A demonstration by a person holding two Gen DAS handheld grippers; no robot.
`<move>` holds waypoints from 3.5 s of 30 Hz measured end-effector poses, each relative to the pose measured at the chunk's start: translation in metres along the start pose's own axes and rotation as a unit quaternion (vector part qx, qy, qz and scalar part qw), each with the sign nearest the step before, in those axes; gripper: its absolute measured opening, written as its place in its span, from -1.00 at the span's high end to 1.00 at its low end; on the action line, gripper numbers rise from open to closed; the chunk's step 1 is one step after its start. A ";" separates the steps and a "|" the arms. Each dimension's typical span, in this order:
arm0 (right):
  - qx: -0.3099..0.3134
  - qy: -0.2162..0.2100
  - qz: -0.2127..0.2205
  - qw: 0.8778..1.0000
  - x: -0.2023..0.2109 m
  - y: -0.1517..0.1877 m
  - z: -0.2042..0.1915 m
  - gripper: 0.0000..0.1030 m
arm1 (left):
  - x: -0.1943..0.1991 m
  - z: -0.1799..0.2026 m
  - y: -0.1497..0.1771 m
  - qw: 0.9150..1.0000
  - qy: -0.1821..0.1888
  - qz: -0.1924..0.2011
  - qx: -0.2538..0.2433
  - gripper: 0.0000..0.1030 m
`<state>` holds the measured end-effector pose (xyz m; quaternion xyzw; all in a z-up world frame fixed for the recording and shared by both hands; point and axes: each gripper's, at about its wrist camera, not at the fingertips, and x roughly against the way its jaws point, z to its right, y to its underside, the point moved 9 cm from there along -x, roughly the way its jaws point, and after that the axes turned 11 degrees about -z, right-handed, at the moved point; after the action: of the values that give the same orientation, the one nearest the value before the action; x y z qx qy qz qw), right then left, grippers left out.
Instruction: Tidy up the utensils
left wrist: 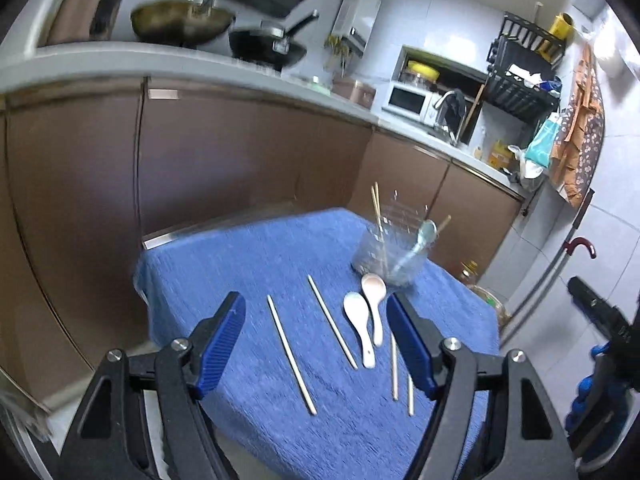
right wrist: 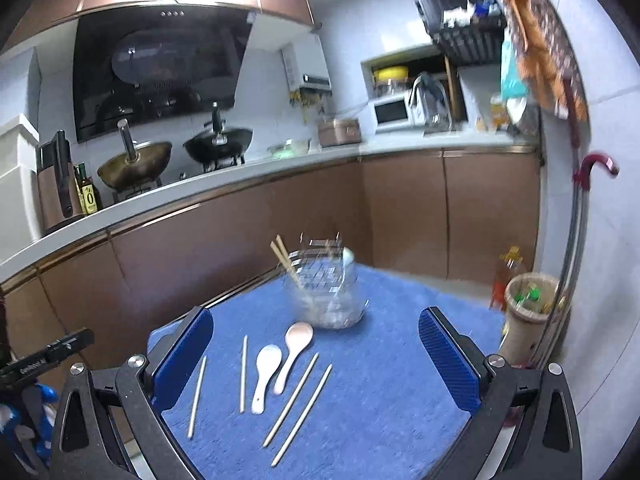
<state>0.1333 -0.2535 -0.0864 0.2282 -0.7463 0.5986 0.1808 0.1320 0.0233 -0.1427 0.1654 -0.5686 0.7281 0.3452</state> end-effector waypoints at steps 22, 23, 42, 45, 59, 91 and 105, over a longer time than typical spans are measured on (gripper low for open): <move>-0.094 -0.119 -0.274 0.950 -0.168 0.067 0.031 0.36 | -0.207 0.050 -0.013 0.965 0.120 -0.235 -0.012 -0.37; -0.093 -0.116 -0.287 0.946 -0.178 0.069 0.031 0.40 | -0.217 0.050 -0.015 0.962 0.121 -0.244 -0.011 -0.36; -0.058 -0.065 -0.395 0.915 -0.248 0.080 0.030 0.57 | -0.309 0.049 -0.010 0.939 0.116 -0.323 -0.034 0.16; -0.055 -0.059 -0.400 0.913 -0.253 0.081 0.031 0.60 | -0.315 0.049 -0.006 0.937 0.114 -0.329 -0.039 0.17; -0.043 -0.045 -0.421 0.905 -0.273 0.095 0.027 0.77 | -0.332 0.060 0.004 0.933 0.082 -0.340 -0.083 0.39; -0.041 -0.092 -0.282 0.954 -0.187 0.048 0.025 0.87 | -0.238 0.074 -0.040 0.974 0.032 -0.197 -0.104 0.93; -0.006 -0.104 -0.186 0.977 -0.120 0.004 0.000 0.90 | -0.172 0.088 -0.068 0.987 0.028 -0.122 -0.102 0.93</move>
<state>0.2308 -0.2381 -0.1547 0.4234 -0.7088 0.5231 0.2115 0.2872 -0.1060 -0.1772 0.1772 -0.6058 0.6230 0.4620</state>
